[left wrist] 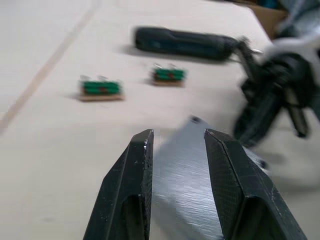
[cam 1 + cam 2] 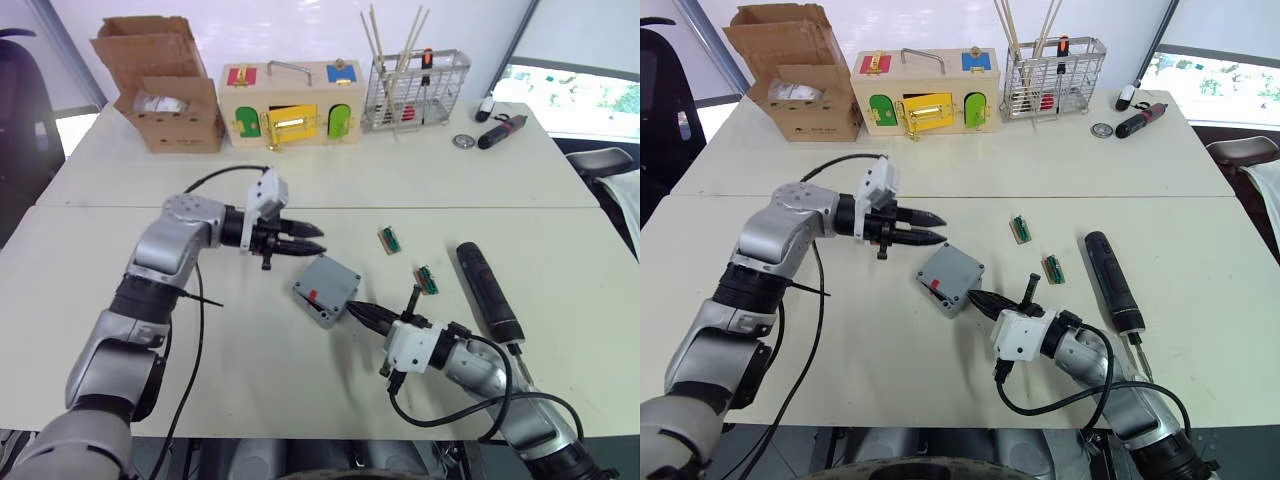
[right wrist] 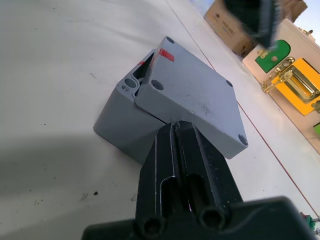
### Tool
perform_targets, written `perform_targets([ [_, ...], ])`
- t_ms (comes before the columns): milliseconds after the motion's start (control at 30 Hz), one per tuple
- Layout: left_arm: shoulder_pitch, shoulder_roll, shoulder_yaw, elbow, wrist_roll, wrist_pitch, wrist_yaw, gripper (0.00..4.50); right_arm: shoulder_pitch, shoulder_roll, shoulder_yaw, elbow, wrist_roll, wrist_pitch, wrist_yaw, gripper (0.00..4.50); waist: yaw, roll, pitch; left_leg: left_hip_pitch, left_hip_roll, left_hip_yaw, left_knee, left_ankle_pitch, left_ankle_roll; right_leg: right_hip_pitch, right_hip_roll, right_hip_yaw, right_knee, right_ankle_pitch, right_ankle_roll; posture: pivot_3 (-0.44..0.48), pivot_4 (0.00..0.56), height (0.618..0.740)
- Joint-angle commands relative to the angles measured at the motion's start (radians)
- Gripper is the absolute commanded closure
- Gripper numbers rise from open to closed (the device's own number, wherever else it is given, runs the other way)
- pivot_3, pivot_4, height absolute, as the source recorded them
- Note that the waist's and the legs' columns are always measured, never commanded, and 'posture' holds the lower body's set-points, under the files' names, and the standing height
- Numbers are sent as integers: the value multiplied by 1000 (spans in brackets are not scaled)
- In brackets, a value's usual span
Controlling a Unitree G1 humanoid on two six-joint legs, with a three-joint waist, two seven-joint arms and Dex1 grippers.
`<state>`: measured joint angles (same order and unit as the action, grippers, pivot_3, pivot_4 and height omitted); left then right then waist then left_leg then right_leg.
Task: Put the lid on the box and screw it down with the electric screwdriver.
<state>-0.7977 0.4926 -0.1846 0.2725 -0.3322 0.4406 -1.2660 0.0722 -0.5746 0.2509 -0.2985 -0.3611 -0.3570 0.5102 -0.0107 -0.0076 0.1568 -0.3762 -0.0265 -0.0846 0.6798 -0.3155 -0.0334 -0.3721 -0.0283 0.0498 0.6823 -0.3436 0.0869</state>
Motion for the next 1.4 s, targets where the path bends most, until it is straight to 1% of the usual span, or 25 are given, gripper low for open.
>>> perform_targets([
  [33, -69, -20, 43, 172, 70, -122, 104, 2915, -1, 1, -1, -25, 6, -15, -3, 4478, -1, -1, 0, 0, 0, 0, 0, 0, 0, 0, 0, 0, 0, 0, 0, 0, 150, 740],
  [100, -51, -7, 2, 214, 116, -201, 68, 2915, -1, 0, -3, -25, 6, -13, -3, 4478, -6, 0, 0, 0, 0, 0, 0, 0, 0, 0, 0, 0, 0, 0, 0, 0, 150, 740],
  [167, -23, 5, -30, 212, 143, -250, 22, 2915, 0, 2, -4, -28, 5, -10, -4, 4478, -8, 0, 0, 0, 0, 1, -2, 0, 0, -2, 0, 0, 0, 0, 0, 0, 150, 740],
  [233, -6, 8, -38, 217, 156, -278, 3, 2915, 2, 3, -3, -31, 4, -9, -4, 4478, -5, -1, 1, 0, 0, 1, -3, 2, -3, -3, 0, 1, 0, 0, 0, 0, 150, 740],
  [367, 7, 15, -38, 244, 178, -310, -7, 2915, 2, 6, -4, -31, 1, -6, -6, 4478, 1, -2, 2, -3, 0, 0, -2, 2, -3, -3, 0, 0, 0, 0, 0, 0, 150, 740],
  [500, 32, 30, -30, 197, 155, -272, -45, 2915, 0, 9, -2, -32, 1, -5, -6, 4478, -1, -2, 2, -3, 0, 0, -1, 1, -2, -3, -1, 0, 0, 0, 0, 0, 150, 740],
  [733, 49, 19, -25, 140, 144, -234, -55, 2915, -11, 14, 6, -29, 2, -9, -3, 4478, -2, -2, 2, -3, 0, 0, -1, 1, -2, -3, 0, 0, 0, 0, 0, 0, 150, 740],
  [1067, 70, 19, -31, 109, 142, -222, -77, 2915, -16, 15, 13, -39, 6, -9, 5, 4478, -3, -2, 2, -2, 0, 0, -1, 1, -2, -3, 0, 0, 0, 0, 0, 0, 150, 740],
  [1400, 81, 13, -29, 75, 141, -206, -67, 2915, -17, 10, 9, -69, 15, 0, 20, 4478, -2, -2, 2, -3, 0, 0, -1, 1, -2, -3, 0, 0, 0, 0, 0, 0, 150, 740],
])
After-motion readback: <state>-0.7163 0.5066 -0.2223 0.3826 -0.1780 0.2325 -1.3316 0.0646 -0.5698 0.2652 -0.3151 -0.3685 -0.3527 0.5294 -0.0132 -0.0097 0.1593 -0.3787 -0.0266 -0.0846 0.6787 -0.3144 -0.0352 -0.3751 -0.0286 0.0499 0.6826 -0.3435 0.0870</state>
